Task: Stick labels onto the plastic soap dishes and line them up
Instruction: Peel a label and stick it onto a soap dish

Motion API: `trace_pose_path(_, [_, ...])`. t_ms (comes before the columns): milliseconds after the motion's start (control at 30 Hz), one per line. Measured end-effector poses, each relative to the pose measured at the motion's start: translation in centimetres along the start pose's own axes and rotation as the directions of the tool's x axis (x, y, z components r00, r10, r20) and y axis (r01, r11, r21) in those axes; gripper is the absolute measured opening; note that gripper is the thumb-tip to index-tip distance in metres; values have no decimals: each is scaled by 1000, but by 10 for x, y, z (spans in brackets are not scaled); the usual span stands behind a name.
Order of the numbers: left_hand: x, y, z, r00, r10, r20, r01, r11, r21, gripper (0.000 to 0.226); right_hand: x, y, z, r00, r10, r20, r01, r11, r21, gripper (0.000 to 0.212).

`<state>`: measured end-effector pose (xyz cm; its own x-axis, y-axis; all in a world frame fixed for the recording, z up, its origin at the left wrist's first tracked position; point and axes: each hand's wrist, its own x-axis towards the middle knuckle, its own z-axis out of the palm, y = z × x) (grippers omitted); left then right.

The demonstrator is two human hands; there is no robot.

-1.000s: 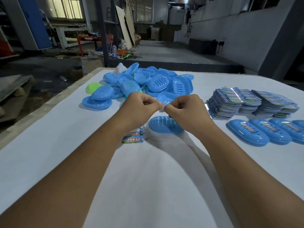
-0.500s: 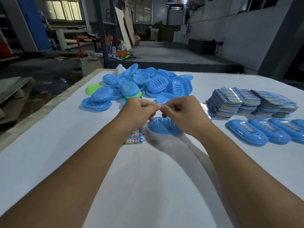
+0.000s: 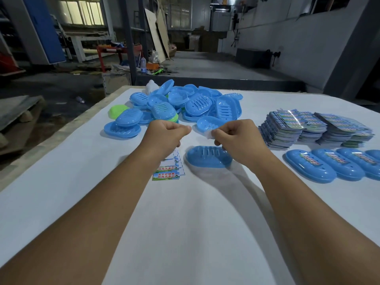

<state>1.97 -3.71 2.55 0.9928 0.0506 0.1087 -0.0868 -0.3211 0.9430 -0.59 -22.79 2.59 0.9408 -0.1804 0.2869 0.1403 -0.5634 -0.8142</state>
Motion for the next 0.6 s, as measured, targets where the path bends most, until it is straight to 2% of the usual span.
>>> trace_pose_path(233, [2,0,1,999,-27,28,27,1000,-13,18,-4,-3,3,1000,-8,30,6,999,46,22])
trace_pose_path(367, [-1,0,6,998,21,56,-21,1000,-8,20,-5,-5,3,999,-36,40,32,994,103,18])
trace_pose_path(600, [-9,0,12,983,104,153,-101,995,-29,20,-7,-6,7,991,-114,70,110,992,68,18])
